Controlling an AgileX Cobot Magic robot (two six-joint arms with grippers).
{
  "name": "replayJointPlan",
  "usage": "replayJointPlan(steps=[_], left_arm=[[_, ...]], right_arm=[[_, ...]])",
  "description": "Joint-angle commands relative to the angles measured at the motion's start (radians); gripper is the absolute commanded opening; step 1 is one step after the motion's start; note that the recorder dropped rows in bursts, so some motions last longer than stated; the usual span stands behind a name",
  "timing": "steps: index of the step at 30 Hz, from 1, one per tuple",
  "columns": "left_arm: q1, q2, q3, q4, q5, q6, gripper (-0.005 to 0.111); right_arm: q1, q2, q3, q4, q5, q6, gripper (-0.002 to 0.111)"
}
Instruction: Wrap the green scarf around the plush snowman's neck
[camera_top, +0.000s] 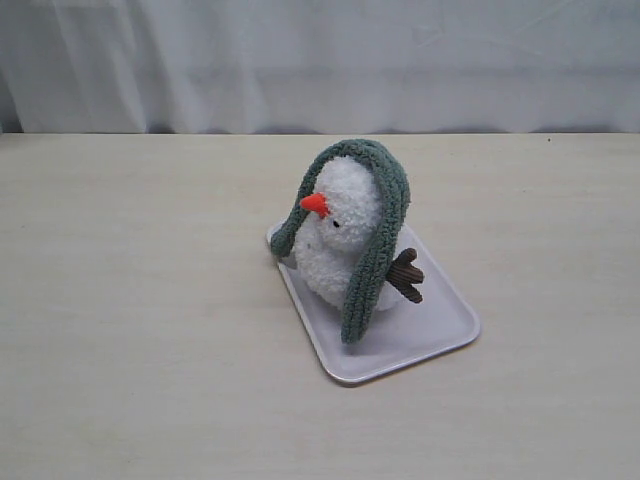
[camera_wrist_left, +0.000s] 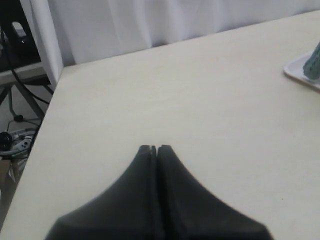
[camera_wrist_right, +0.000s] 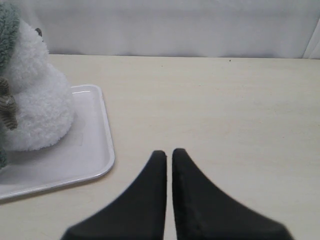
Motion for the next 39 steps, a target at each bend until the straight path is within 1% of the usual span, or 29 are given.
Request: replayJointPlan(steps=[1, 26, 30, 32, 35, 37, 39], left_arm=[[0.003, -0.003, 0.003, 0.012, -0.056, -0.002, 0.0], [0.003, -0.003, 0.003, 0.019, -0.049, -0.002, 0.0], [0.003, -0.003, 0.003, 0.019, -0.088, -0.002, 0.0], [0.003, -0.003, 0.003, 0.019, -0.152, -0.019, 0.0], [0.003, -0.003, 0.003, 0.019, -0.254, -0.135, 0.0], [0.003, -0.003, 0.003, 0.019, -0.257, -0.179, 0.0], [0.003, -0.003, 0.003, 0.019, -0.253, -0.185, 0.0]], right_arm=[[-0.002, -0.005, 0.002, 0.002, -0.004, 0.0, 0.004], [-0.002, -0.005, 0.002, 0.002, -0.004, 0.0, 0.004], [-0.002, -0.005, 0.002, 0.002, -0.004, 0.0, 0.004], [-0.002, -0.005, 0.002, 0.002, -0.004, 0.0, 0.004], [-0.002, -0.005, 0.002, 0.002, -0.004, 0.0, 0.004], [-0.002, -0.005, 0.002, 0.002, -0.004, 0.0, 0.004], [-0.002, -0.005, 0.002, 0.002, -0.004, 0.0, 0.004]])
